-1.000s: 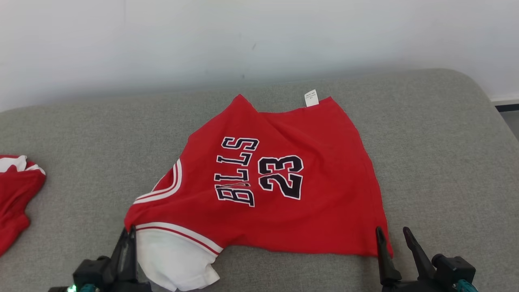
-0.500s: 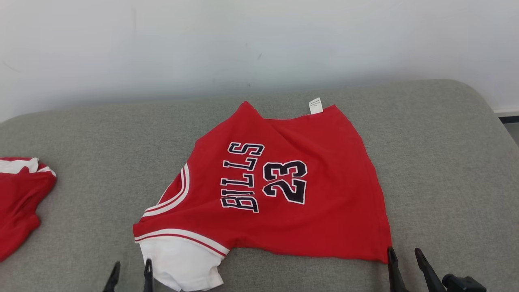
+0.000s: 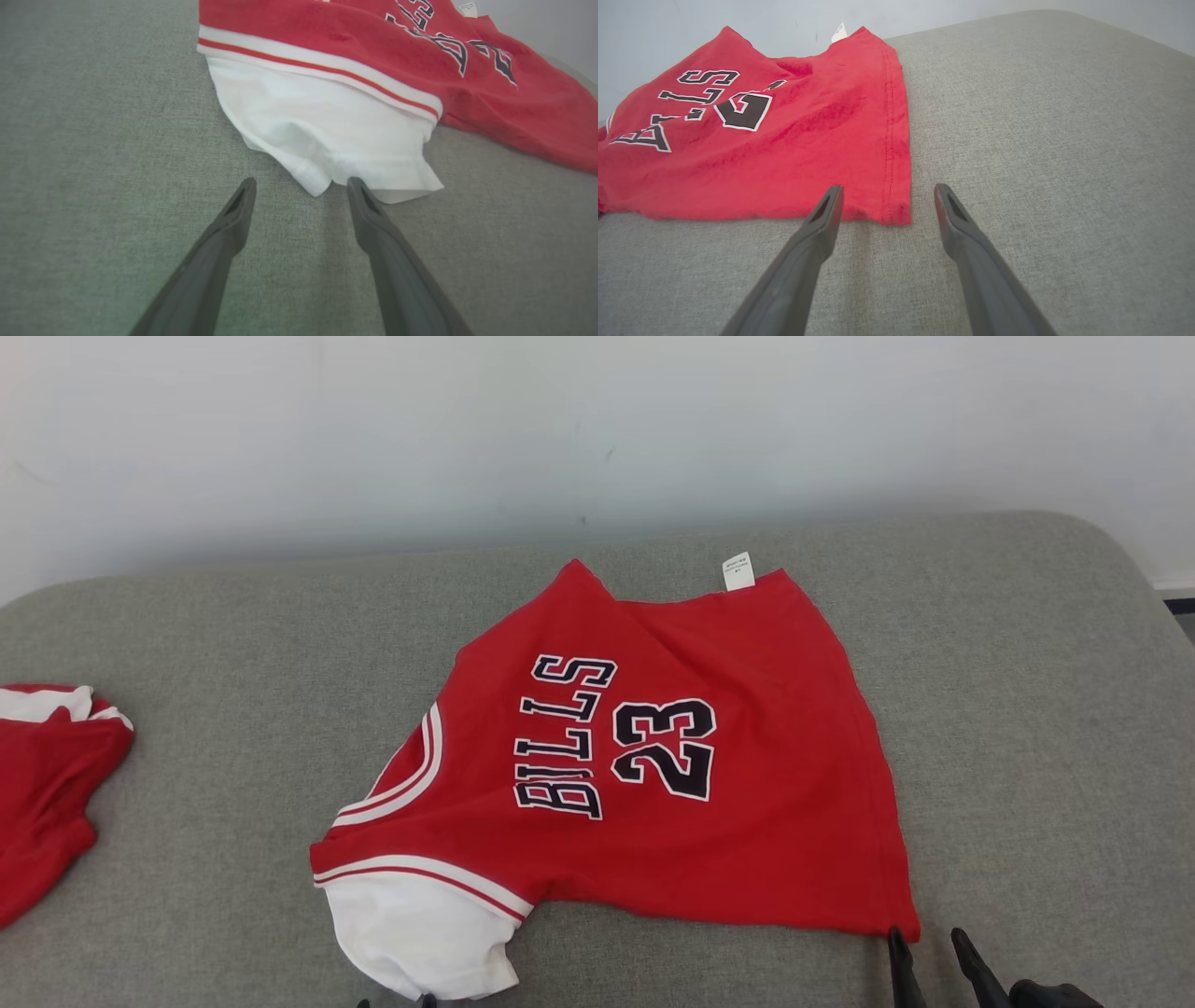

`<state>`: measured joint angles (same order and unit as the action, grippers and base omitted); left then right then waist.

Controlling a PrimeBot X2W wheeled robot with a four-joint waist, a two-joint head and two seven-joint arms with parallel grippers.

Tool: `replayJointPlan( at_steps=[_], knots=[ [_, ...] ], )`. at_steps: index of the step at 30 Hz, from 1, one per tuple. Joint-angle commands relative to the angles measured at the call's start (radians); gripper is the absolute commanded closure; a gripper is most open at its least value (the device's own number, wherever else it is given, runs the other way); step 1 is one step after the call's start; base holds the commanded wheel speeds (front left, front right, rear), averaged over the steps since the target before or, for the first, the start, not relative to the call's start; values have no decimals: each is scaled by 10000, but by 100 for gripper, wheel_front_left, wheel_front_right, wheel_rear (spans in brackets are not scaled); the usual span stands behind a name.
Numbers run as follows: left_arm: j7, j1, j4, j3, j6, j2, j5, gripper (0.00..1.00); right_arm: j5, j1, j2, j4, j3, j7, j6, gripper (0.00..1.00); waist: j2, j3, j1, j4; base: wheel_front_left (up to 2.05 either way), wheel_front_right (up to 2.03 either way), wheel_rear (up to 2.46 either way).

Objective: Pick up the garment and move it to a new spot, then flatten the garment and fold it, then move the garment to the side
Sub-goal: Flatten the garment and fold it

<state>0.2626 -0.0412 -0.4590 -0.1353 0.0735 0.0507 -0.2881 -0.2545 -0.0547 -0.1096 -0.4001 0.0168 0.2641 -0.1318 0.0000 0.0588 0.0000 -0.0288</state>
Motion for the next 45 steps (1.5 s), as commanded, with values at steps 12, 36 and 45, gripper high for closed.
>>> replayJointPlan(
  at_steps=[12,36,45],
  knots=[
    [31,739,-721,-369,-248,-2,-546,0,283,451,-20,-541,11,3,24,0,0,155,0,-119,0,0,0],
    [31,-43,135,519,-171,-6,-337,100,-226,445,-290,-1089,-152,3,24,100,0,25,0,172,0,0,0],
    [31,-385,477,937,-45,-5,-100,100,-283,-35,-516,-531,-154,3,24,100,0,11,0,81,0,0,0]
  ],
)
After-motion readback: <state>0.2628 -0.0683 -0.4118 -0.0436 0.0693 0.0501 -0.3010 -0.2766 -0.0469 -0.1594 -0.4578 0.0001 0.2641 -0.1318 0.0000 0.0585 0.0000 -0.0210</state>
